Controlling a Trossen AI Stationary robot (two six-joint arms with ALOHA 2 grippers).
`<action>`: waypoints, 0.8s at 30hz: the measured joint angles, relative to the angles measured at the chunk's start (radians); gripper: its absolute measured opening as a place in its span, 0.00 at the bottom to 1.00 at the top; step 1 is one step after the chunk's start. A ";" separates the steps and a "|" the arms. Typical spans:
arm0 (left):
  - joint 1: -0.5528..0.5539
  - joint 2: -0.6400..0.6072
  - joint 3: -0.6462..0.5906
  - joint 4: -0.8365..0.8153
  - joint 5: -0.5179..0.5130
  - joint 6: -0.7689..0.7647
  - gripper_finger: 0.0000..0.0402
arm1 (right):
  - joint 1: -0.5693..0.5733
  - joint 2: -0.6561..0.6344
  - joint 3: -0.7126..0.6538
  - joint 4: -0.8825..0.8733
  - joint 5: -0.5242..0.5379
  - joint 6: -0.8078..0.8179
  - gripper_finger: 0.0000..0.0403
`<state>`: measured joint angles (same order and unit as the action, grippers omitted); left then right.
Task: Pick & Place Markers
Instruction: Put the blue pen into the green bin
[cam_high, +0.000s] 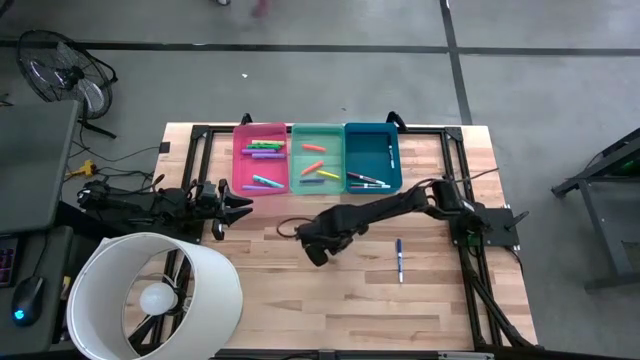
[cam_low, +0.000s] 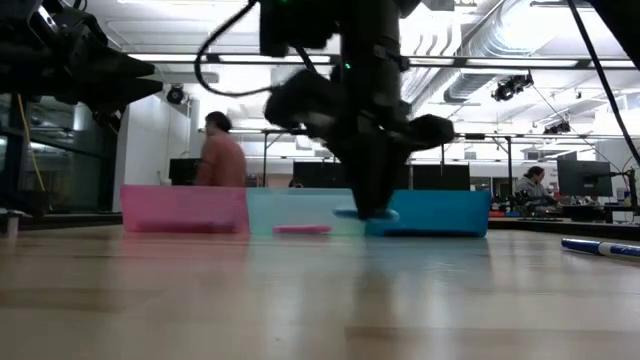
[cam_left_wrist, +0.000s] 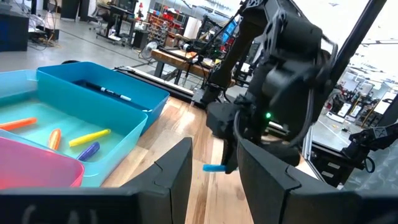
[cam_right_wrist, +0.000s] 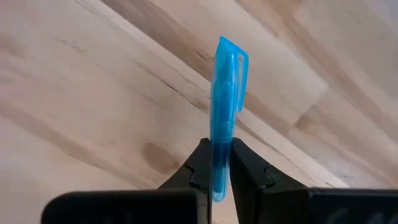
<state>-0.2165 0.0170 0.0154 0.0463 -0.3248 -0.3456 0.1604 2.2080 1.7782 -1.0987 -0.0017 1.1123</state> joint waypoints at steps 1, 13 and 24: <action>0.000 0.000 0.000 0.000 0.000 0.000 0.32 | -0.004 -0.001 0.016 -0.008 0.002 -0.019 0.06; 0.000 0.000 0.000 0.000 0.000 0.000 0.32 | -0.115 -0.004 0.302 -0.247 0.025 -0.369 0.06; 0.000 0.000 0.000 0.000 0.000 0.000 0.32 | -0.315 -0.006 0.457 -0.293 0.064 -0.704 0.06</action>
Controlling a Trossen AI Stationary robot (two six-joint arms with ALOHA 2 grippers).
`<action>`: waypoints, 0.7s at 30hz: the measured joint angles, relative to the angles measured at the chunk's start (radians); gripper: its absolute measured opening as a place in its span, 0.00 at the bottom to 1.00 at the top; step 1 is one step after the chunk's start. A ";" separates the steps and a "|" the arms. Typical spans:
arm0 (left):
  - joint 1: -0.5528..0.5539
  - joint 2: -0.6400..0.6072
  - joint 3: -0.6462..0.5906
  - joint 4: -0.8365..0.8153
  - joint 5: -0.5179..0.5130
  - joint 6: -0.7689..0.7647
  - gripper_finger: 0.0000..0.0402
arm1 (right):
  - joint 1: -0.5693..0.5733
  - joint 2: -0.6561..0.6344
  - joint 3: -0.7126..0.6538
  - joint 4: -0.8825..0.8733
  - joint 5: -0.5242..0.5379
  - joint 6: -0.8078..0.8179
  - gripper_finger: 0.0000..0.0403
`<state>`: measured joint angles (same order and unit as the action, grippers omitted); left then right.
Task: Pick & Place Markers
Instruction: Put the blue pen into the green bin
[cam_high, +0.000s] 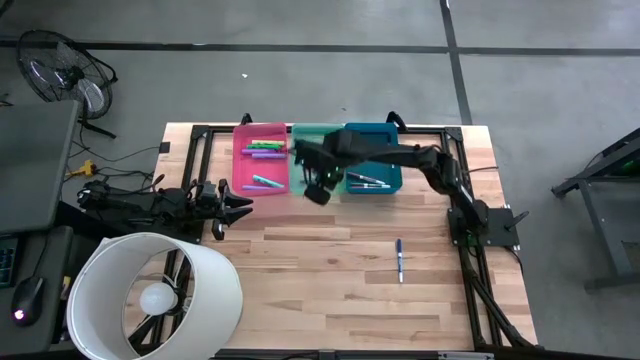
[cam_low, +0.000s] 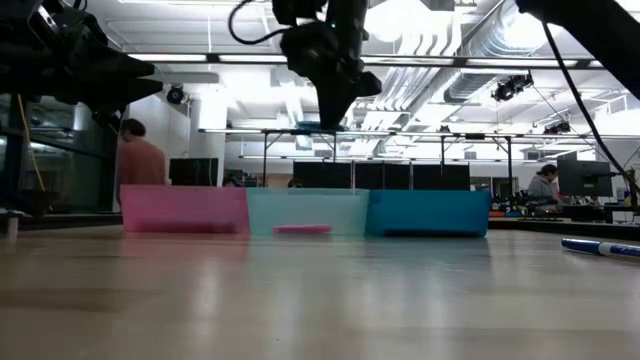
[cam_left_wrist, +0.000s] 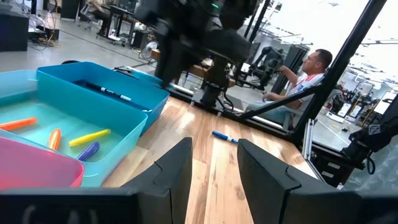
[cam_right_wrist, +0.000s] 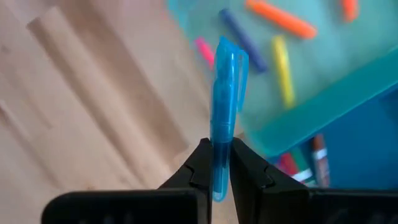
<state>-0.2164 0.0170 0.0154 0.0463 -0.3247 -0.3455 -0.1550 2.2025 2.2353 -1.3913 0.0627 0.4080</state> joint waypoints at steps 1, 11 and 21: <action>0.000 0.000 0.000 0.000 0.000 0.000 0.32 | -0.018 -0.001 0.003 0.001 0.002 -0.032 0.06; 0.000 0.000 0.000 0.000 0.000 0.000 0.32 | -0.160 -0.002 -0.036 0.127 0.003 -0.483 0.06; 0.000 0.000 0.000 0.000 0.000 0.000 0.32 | -0.279 -0.001 -0.190 0.325 -0.042 -0.682 0.05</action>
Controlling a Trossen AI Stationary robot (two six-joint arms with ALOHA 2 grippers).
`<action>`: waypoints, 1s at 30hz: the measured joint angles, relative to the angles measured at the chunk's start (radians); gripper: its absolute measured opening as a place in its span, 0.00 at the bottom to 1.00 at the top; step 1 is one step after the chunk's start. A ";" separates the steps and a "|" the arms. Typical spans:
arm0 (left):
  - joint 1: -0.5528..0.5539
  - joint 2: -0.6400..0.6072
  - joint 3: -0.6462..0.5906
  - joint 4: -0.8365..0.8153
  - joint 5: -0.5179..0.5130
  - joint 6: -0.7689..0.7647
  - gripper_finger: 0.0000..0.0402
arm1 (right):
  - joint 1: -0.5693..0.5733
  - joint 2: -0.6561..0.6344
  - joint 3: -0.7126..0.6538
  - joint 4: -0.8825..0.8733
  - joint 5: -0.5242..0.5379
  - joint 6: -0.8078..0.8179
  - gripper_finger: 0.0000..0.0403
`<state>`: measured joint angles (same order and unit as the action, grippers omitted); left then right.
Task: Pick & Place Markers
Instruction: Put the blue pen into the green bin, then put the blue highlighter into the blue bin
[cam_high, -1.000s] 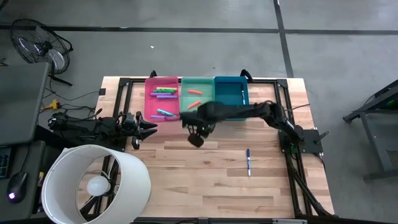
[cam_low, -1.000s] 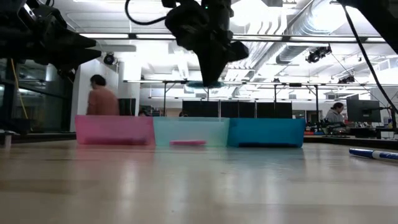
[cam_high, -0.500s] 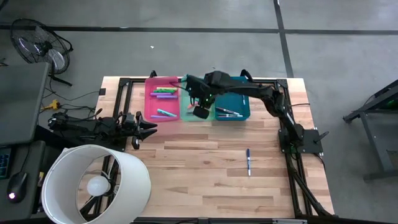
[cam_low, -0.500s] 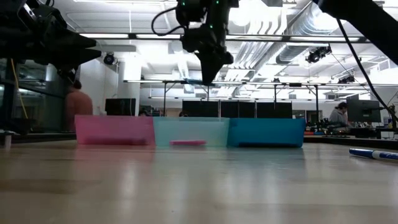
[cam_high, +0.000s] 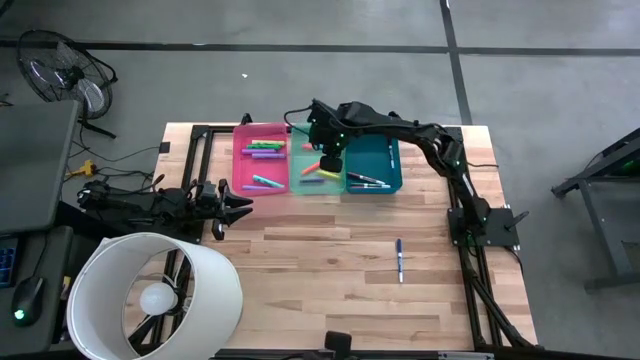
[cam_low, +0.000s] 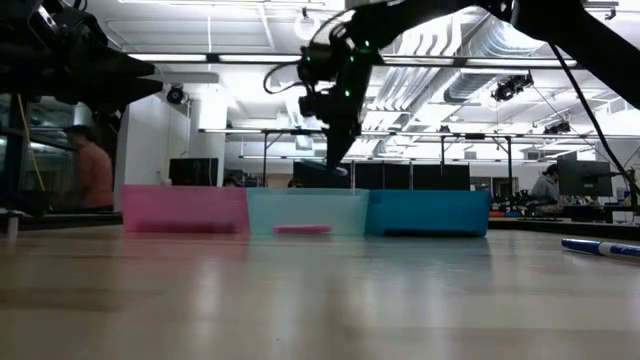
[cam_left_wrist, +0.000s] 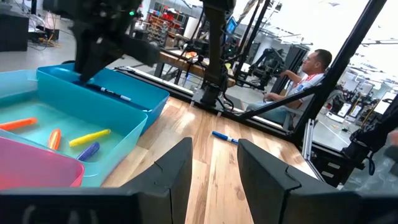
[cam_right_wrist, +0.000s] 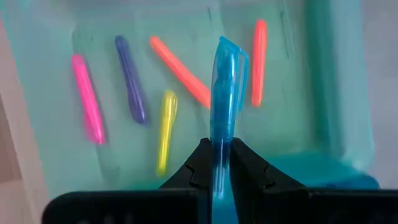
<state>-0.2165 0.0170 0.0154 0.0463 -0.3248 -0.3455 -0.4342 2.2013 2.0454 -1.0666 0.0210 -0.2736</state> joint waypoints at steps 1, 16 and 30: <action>0.000 0.000 0.000 0.000 0.000 0.000 0.32 | -0.011 0.000 -0.020 0.035 -0.026 -0.007 0.05; 0.000 0.000 0.000 0.000 0.000 0.000 0.32 | -0.016 0.000 -0.189 0.126 -0.134 -0.157 0.12; 0.000 0.000 0.000 0.000 0.000 0.000 0.32 | 0.044 0.000 -0.203 0.152 -0.024 -0.135 0.27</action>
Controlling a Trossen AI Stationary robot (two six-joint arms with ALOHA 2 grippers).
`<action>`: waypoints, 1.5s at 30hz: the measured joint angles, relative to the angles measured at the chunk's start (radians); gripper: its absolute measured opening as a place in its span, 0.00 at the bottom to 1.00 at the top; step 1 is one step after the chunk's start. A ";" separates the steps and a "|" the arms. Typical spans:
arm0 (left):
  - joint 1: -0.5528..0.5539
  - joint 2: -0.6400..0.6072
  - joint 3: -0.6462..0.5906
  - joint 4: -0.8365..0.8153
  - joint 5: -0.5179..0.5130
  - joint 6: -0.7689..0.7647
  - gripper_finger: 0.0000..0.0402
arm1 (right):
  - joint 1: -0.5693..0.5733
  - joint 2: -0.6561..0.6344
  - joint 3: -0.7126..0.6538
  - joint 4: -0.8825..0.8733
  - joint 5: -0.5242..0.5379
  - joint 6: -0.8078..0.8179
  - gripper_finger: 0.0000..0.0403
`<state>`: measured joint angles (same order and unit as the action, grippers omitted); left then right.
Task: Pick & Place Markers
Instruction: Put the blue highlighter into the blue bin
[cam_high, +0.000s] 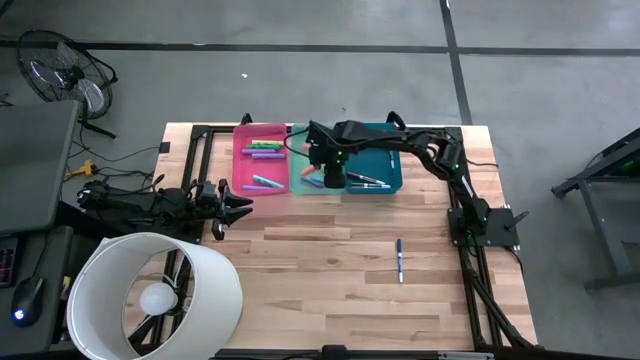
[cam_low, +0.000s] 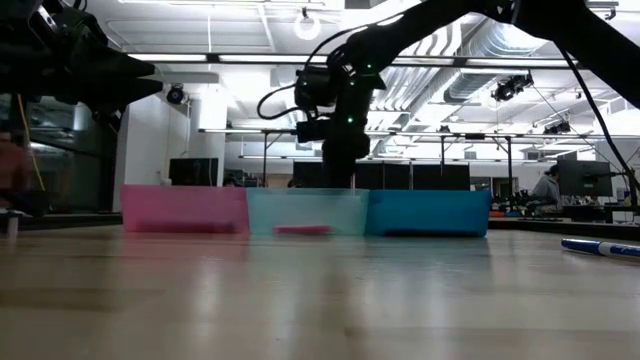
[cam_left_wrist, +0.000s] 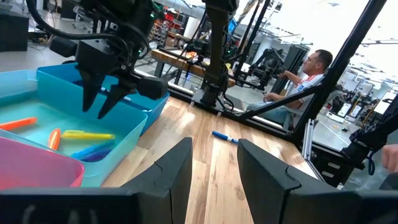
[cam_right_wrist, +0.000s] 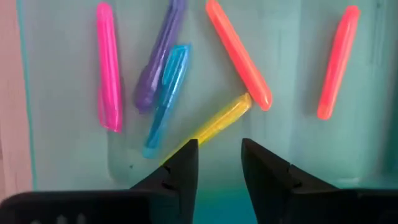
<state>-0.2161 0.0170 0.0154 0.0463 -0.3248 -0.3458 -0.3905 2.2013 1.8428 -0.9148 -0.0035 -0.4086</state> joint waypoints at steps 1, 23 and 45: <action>0.000 0.000 0.000 0.000 0.000 0.000 0.32 | 0.005 0.000 0.000 0.000 0.015 0.017 0.29; 0.000 0.000 0.000 0.000 0.000 0.000 0.32 | 0.027 -0.098 0.002 -0.148 0.053 0.792 0.68; 0.000 0.000 0.000 0.000 0.000 0.000 0.32 | 0.203 -0.210 -0.022 -0.650 0.057 1.258 0.67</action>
<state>-0.2163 0.0170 0.0154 0.0463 -0.3248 -0.3458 -0.1874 1.9910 1.8209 -1.5648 0.0532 0.8494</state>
